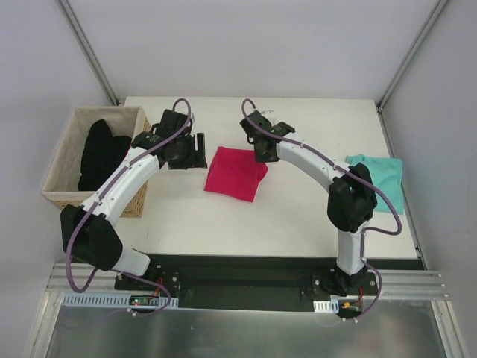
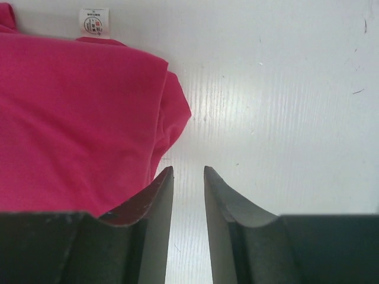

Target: Fold and stack the t-shirts

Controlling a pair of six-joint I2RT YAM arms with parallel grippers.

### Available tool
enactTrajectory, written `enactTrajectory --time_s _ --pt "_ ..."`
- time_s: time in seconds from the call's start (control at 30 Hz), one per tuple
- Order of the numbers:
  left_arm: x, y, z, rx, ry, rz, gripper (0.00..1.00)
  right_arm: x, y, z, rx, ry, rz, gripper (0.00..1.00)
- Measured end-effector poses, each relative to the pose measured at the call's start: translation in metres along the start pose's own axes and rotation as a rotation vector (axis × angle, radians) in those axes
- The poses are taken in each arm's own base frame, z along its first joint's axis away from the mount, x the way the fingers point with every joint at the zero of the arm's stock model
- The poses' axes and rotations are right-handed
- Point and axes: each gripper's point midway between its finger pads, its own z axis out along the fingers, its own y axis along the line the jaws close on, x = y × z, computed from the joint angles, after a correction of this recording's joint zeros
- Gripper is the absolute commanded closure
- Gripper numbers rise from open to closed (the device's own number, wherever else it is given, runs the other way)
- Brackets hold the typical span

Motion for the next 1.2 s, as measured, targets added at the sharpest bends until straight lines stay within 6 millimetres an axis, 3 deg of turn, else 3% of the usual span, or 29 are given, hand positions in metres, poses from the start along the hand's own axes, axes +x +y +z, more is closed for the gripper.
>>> enactTrajectory --time_s 0.1,0.27,0.47,0.57,0.7,0.83,1.2 --pt "-0.006 -0.004 -0.014 0.020 -0.047 0.000 0.27 0.005 -0.006 -0.004 0.006 -0.004 0.010 0.69" --pt "-0.011 -0.009 -0.031 0.047 -0.095 0.002 0.27 -0.002 -0.011 -0.012 0.015 -0.037 0.027 0.69" --pt "0.001 -0.008 -0.030 0.061 -0.075 -0.003 0.32 -0.003 -0.015 -0.011 0.033 -0.046 0.027 0.69" --pt "0.007 -0.006 -0.028 0.057 -0.061 -0.015 0.30 -0.002 -0.016 -0.012 0.037 -0.041 0.024 0.68" --pt "0.007 -0.006 -0.029 0.058 -0.063 -0.020 0.27 -0.003 -0.017 -0.014 0.036 -0.035 0.025 0.48" --pt "0.007 -0.007 -0.029 0.061 -0.062 -0.020 0.26 -0.012 -0.021 -0.016 0.034 -0.044 0.043 0.46" --pt "0.008 -0.011 -0.028 0.081 -0.048 -0.019 0.24 -0.047 -0.077 0.004 0.092 -0.039 0.178 0.46"
